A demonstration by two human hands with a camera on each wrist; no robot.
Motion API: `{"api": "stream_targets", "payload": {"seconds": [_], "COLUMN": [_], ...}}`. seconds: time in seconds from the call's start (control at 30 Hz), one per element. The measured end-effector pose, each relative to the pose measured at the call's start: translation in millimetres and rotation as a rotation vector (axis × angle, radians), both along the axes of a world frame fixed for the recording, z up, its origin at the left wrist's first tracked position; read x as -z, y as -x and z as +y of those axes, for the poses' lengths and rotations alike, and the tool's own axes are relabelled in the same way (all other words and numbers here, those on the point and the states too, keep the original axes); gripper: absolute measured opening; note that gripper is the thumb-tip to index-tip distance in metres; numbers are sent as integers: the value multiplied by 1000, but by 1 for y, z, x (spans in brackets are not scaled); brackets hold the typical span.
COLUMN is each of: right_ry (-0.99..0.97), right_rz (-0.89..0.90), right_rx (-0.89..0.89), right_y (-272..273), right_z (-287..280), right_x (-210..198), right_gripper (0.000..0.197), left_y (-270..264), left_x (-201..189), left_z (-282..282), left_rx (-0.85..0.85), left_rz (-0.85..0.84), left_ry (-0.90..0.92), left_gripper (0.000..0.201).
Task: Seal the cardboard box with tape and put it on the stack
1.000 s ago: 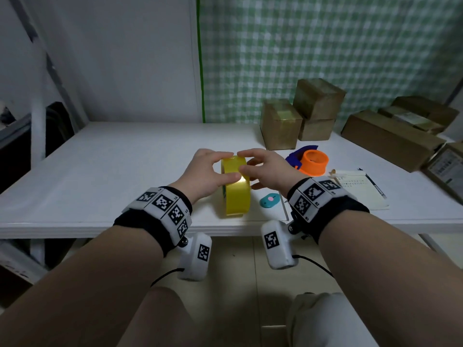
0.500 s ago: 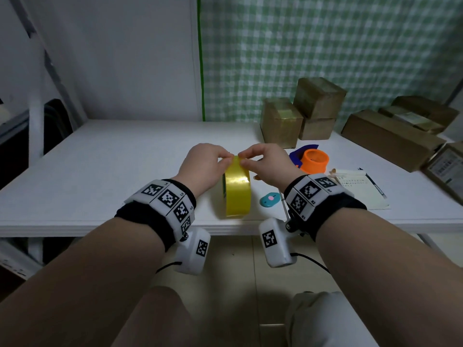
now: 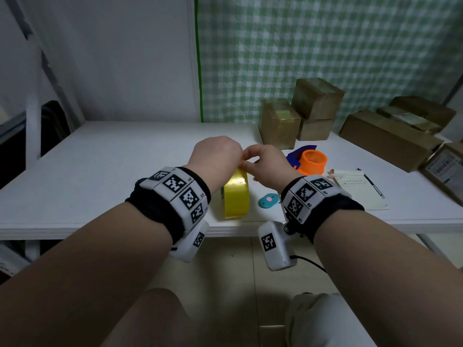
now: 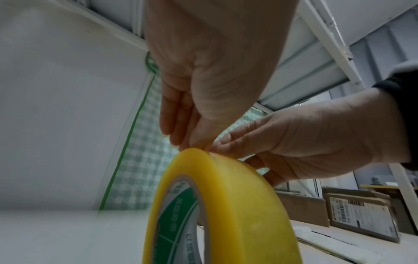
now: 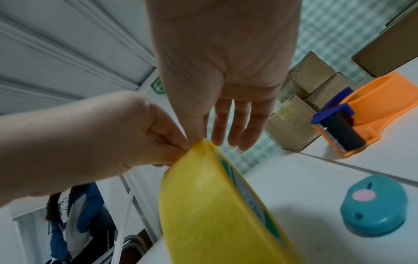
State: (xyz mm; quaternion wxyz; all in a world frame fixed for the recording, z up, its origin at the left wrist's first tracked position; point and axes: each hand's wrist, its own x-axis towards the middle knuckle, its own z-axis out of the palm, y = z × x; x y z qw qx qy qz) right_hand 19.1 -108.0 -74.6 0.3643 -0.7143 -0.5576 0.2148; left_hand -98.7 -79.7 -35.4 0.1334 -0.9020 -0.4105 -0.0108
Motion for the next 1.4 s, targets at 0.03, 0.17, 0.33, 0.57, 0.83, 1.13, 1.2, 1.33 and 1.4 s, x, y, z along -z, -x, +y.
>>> {"api": "stream_targets", "payload": {"seconds": [0.03,0.17,0.33,0.57,0.83,1.13,1.2,1.33,1.4], "right_ry": [-2,-3,-10,24,11,16,10,14,21], "right_rz": [-11,-30,-50,-88,-118,-94,-91,-90,-77], "right_rx": [-2,-3,-5,18,-33,9,8,11,25], "right_y": [0,0,-1,2,-3,0,-1,0,-1], "right_z": [0,-2,-2,5,6,4,3,1,1], "right_x": [0,-1,0,-2,-4,-1,-1,-2,-2], "right_gripper": [4,10,21,18,22,16,22,25,25], "left_y": [0,-2,0,4,-2,-9,-10,-7,-4], "left_x": [-1,-3,-2,5,-3,-7,-7,-9,-11], "left_z": [-2,-5,2,21,26,20,19,21,25], "left_rx": [12,42,39,16,23,32,26,-20,-50], "left_rz": [0,2,-23,-162,-133,-53,-59,-209,-314], "left_ry": [-3,-21,12,85,65,73,98,260,424], "left_gripper": [26,25,26,35,31,25,22,23,26]}}
